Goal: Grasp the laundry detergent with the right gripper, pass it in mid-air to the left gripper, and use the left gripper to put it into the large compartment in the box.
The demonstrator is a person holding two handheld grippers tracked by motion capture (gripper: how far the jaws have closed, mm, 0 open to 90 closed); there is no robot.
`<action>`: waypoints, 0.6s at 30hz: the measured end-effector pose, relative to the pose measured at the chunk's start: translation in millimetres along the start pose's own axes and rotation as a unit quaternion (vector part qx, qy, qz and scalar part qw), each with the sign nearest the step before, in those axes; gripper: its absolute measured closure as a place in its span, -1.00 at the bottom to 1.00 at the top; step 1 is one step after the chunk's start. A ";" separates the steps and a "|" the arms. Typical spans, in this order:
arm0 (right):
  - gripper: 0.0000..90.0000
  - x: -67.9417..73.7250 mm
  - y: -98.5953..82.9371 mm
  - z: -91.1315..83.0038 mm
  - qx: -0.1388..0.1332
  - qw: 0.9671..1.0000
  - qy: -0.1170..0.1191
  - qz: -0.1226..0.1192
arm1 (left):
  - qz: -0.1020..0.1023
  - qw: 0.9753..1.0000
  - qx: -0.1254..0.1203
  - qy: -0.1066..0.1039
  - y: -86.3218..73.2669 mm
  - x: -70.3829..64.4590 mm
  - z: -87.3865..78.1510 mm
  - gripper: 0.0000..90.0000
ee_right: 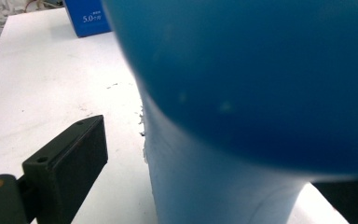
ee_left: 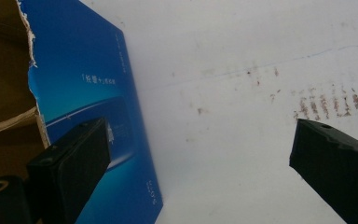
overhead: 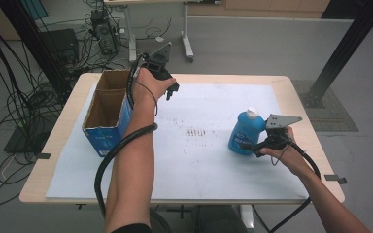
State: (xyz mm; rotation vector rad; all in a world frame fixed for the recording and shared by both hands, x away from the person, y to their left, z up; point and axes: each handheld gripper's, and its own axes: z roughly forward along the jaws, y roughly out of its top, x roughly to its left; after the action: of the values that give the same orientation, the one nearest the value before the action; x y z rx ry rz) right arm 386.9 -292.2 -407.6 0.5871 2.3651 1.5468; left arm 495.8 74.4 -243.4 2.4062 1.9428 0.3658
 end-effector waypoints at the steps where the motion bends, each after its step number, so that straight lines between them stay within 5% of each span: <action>1: -0.91 -0.1 0.0 -0.1 0.000 1.000 0.000 0.000 | 0.000 1.000 0.000 0.000 0.0 0.0 -0.1 -0.88; 18: -0.77 -0.6 -2.0 1.0 0.000 1.000 0.003 -0.003 | 0.003 1.000 0.000 0.000 0.2 -1.6 -0.2 -0.88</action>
State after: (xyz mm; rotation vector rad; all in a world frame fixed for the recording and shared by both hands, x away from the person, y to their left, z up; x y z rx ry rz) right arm 387.5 -292.4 -409.9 0.5754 2.3695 1.5485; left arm 495.7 72.7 -243.5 2.4132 1.9367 0.3665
